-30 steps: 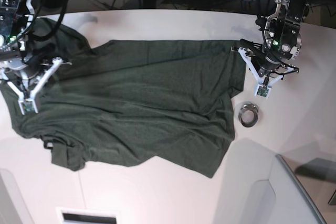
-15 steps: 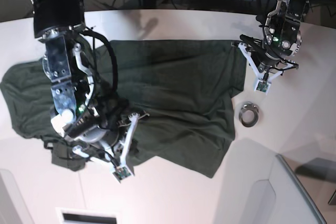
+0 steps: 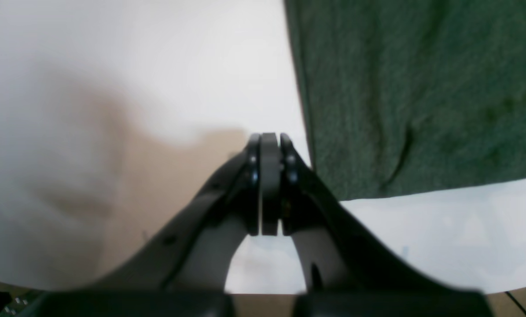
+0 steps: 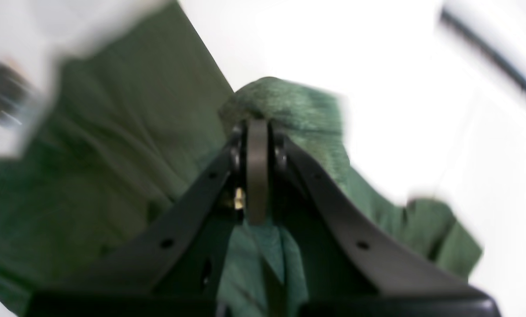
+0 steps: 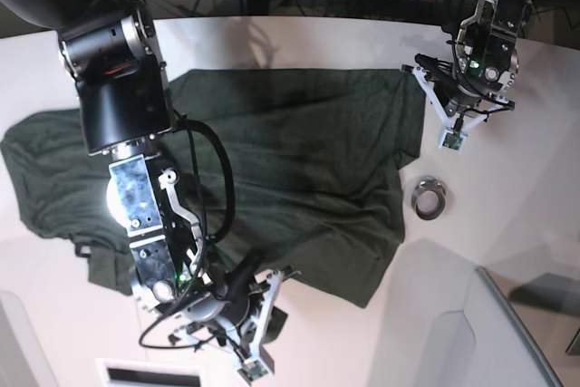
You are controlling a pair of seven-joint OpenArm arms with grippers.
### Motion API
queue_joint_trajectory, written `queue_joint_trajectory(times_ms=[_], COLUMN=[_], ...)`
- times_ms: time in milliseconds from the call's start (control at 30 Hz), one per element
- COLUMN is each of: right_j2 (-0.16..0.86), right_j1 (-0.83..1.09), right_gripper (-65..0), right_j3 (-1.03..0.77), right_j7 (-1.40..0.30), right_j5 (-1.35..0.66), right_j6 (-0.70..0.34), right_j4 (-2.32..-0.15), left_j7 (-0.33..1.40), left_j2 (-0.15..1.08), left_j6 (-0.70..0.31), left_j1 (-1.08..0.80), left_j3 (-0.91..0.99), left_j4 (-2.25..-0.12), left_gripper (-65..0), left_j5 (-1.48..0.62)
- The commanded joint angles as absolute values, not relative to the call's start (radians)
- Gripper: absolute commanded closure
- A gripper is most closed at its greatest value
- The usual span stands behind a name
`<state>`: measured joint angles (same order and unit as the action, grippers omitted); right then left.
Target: Layout the t-shirt on the table in an organized manner, then fold the t-shirt properly
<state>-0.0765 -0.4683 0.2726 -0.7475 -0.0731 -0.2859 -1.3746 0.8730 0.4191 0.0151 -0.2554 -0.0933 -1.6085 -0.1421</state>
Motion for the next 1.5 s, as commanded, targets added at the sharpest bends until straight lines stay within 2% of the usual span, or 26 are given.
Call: queue_joint_trajectory(times_ms=[0, 100, 200, 333, 367, 400, 433, 533, 600, 667, 767, 833, 900, 1000, 1167, 1233, 1433, 1467], right_j2=[-0.070, -0.091, -0.108, -0.114, -0.114, -0.113, -0.113, -0.070, -0.035, -0.013, -0.012, -0.007, -0.005, 0.018, 0.131, 0.166, 0.234, 0.237], right_j1=[-0.507, -0.542, -0.582, -0.602, -0.602, -0.601, -0.601, -0.598, -0.538, -0.443, -0.315, -0.242, -0.170, -0.107, -0.137, -0.147, -0.173, -0.182], right_gripper=[-0.8, -0.8, -1.5, -3.5, -7.2, -14.3, -22.5, -53.7, -64.8, -65.0, -65.0, -65.0, -65.0, -65.0, -65.0, -65.0, -65.0, -65.0], right_j3=[0.266, 0.266, 0.266, 0.266, 0.266, 0.266, 0.268, 0.266, 0.231, 0.077, -0.234, -0.437, -0.616, -0.805, -0.969, -1.010, -1.030, -1.030], right_j7=[-0.734, -0.730, -0.723, -0.630, -0.622, -0.633, -0.664, -0.786, -0.819, -0.831, -0.937, -0.964, -0.918, -0.857, -0.802, -0.773, -0.697, -0.697], right_j5=[-0.062, -0.062, -0.062, -0.062, -0.062, -0.062, -0.062, -0.062, -0.064, -0.064, -0.062, -0.062, -0.071, -0.151, -0.263, -0.297, -0.331, -0.346], right_j6=[-0.278, -0.278, -0.278, -0.278, -0.278, -0.278, -0.278, -0.282, -0.282, -0.278, -0.278, -0.283, -0.294, -0.380, -0.395, -0.395, -0.404, -0.406], right_j4=[-1.392, -1.353, -1.221, -1.041, -1.030, -1.032, -1.033, -1.127, -1.279, -1.468, -1.629, -1.647, -1.644, -1.566, -1.250, -1.127, -0.883, -0.860], left_j7=[0.862, 0.862, 0.862, 0.862, 0.862, 0.862, 0.862, 0.862, 0.862, 0.862, 0.857, 0.828, 0.754, 0.674, 0.662, 0.662, 0.662, 0.662], left_j2=[0.429, 0.429, 0.429, 0.429, 0.429, 0.429, 0.429, 0.429, 0.429, 0.429, 0.432, 0.427, 0.412, 0.344, 0.199, 0.171, 0.107, 0.102], left_j6=[0.018, 0.018, 0.018, 0.018, 0.018, 0.018, 0.018, 0.018, 0.018, 0.018, 0.018, 0.018, 0.002, -0.140, -0.433, -0.518, -0.698, -0.698], left_j1=[-0.251, -0.265, -0.266, -0.266, -0.266, -0.266, -0.266, -0.263, -0.263, -0.265, -0.277, -0.308, -0.360, -0.424, -0.443, -0.443, -0.435, -0.435], left_j3=[-0.090, -0.079, -0.079, -0.079, -0.079, -0.079, -0.077, -0.079, -0.077, -0.076, -0.074, -0.036, 0.027, 0.179, 0.433, 0.492, 0.625, 0.642], left_j4=[-1.620, -1.618, -1.618, -1.620, -1.620, -1.620, -1.620, -1.620, -1.623, -1.627, -1.624, -1.630, -1.638, -1.650, -1.669, -1.673, -1.666, -1.659], left_gripper=[0.0, 0.0, 0.0, 0.0, 0.0, 0.0, 0.0, 0.0, 0.0, 0.0, 0.0, 0.0, 0.0, 0.0, 0.0, 0.0, 0.0, 0.0], left_j5=[-0.139, -0.139, -0.139, -0.139, -0.139, -0.139, -0.139, -0.139, -0.139, -0.140, -0.148, -0.150, -0.151, -0.151, -0.150, -0.150, -0.151, -0.151])
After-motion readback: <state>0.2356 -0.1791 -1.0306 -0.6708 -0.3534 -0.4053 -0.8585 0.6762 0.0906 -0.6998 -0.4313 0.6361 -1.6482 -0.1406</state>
